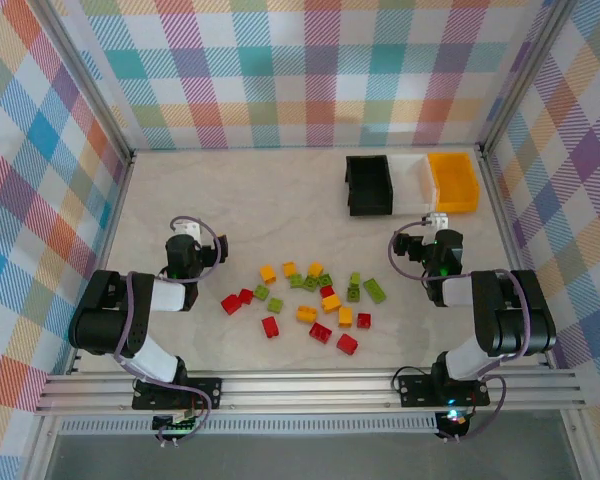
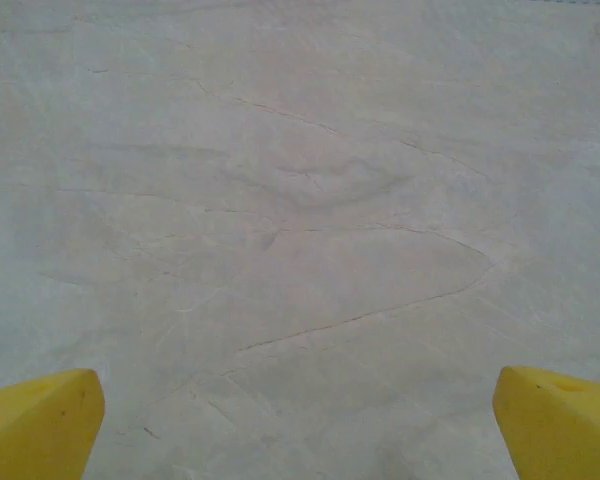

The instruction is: Sort the legos into containers by color

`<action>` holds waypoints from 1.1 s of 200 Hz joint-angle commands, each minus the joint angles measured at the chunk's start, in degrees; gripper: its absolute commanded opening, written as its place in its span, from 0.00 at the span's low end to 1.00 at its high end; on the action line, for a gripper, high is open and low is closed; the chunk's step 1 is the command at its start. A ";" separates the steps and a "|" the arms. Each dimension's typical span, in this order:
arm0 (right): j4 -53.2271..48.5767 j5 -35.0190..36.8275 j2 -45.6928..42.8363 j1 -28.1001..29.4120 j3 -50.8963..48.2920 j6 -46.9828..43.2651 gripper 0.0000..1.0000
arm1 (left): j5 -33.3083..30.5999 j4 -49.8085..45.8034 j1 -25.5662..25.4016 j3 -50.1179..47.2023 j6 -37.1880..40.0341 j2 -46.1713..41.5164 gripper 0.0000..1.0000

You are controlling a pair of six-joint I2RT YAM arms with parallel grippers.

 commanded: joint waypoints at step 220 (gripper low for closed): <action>1.60 -0.90 -0.39 -0.10 0.61 -0.46 1.00 | 1.45 0.43 1.10 0.99 0.13 -0.41 1.00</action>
